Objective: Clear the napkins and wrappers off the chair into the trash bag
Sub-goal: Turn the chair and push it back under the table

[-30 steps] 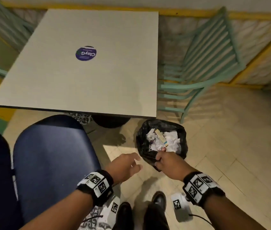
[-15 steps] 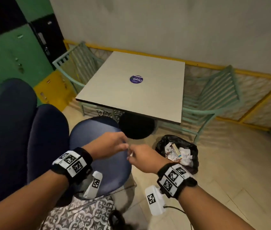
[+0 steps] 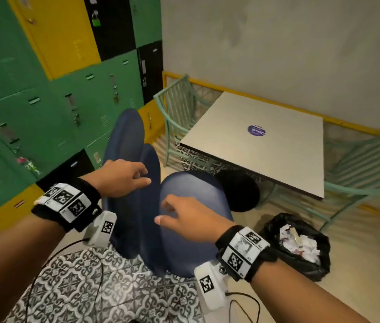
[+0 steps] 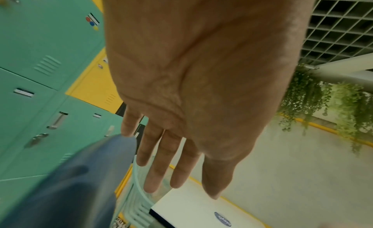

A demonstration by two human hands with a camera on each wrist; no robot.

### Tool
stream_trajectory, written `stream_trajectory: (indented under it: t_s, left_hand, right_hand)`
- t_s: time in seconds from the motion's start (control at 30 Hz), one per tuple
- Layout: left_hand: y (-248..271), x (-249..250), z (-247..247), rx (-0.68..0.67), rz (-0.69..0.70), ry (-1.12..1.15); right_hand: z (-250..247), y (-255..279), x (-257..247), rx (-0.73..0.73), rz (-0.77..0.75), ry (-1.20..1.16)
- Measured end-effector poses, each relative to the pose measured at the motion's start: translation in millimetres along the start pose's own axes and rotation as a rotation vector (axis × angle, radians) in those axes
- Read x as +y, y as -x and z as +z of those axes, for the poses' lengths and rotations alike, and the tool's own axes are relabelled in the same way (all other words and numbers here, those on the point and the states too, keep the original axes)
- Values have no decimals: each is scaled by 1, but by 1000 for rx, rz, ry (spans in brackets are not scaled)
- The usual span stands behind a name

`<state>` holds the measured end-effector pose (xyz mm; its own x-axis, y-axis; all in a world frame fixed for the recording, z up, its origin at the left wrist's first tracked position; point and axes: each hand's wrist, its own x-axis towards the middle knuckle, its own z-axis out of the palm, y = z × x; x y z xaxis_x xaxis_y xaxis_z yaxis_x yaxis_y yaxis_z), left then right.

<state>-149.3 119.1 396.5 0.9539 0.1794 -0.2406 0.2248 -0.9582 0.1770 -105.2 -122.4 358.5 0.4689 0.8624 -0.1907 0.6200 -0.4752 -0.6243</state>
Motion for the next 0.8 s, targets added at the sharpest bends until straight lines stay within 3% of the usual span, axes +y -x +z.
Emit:
stream_trajectory:
  t_s: [0.17, 0.33, 0.6, 0.7, 0.8]
  left_hand:
    - [-21, -84, 22, -58, 142, -71]
    - [-56, -114, 48, -44, 285, -66]
    - [-64, -109, 65, 314, 394, -51]
    - [-61, -116, 74, 310, 458, -27]
    - [-70, -140, 69, 247, 637, 120]
  right_hand:
    - [33, -76, -69, -45, 80, -32]
    - [81, -128, -93, -73, 252, 5]
    - [87, -119, -88, -53, 281, 26]
    - [85, -110, -87, -67, 275, 33]
    - [82, -97, -84, -90, 279, 61]
